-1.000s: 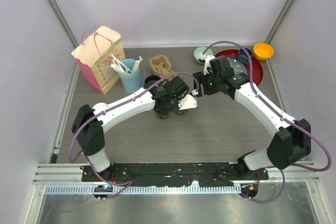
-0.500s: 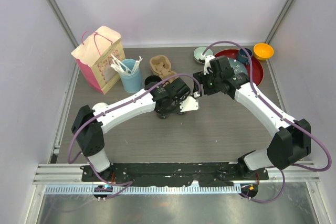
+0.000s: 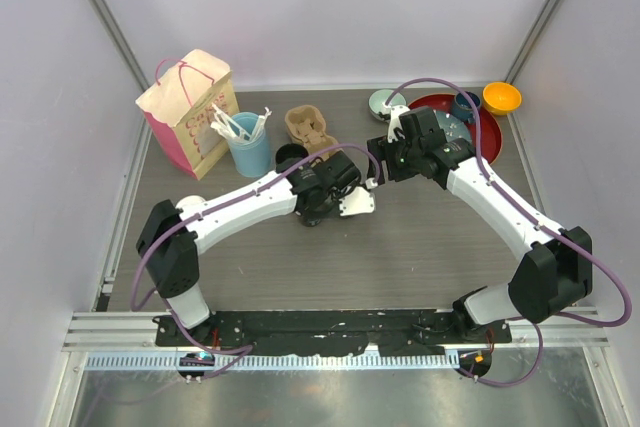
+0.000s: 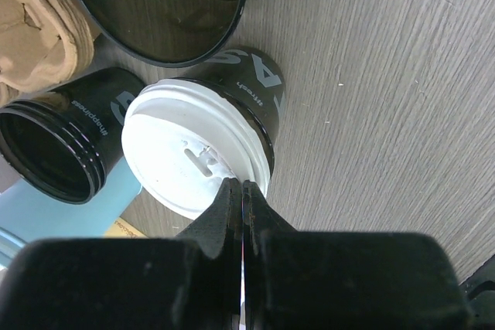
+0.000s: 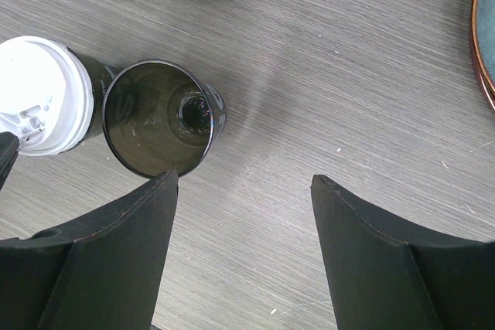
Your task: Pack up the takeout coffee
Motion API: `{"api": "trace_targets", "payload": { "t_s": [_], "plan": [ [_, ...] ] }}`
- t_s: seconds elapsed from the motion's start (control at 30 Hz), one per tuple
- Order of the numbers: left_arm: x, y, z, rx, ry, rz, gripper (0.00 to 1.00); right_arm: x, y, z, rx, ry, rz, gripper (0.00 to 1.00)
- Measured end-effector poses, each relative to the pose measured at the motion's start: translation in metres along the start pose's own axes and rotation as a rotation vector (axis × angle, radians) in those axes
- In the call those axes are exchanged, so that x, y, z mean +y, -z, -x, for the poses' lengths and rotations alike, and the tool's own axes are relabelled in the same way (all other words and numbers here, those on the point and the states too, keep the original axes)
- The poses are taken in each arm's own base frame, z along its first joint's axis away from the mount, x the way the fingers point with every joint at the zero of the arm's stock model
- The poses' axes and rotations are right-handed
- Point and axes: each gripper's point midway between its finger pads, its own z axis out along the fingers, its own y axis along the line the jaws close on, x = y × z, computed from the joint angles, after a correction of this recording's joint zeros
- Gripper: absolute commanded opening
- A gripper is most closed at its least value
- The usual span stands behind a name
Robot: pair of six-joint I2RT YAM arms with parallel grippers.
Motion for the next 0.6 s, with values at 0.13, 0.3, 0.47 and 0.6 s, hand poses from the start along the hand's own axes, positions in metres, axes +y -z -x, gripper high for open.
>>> {"api": "trace_targets", "payload": {
  "t_s": [0.13, 0.3, 0.47, 0.6],
  "plan": [
    [-0.003, -0.004, -0.003, 0.013, -0.001, -0.008, 0.0, 0.0, 0.0, 0.0, 0.0, 0.0, 0.001, 0.75],
    [-0.005, -0.011, -0.004, 0.027, -0.003, -0.018, 0.0, 0.0, 0.0, 0.0, 0.001, 0.001, 0.001, 0.75],
    [-0.004, -0.012, -0.002, 0.021, -0.001, -0.013, 0.0, 0.0, 0.0, -0.001, 0.002, 0.001, 0.001, 0.75],
    [-0.003, -0.012, -0.002, 0.024, -0.001, -0.01, 0.0, 0.0, 0.0, -0.001, 0.002, 0.003, 0.002, 0.75]
  ]
}}
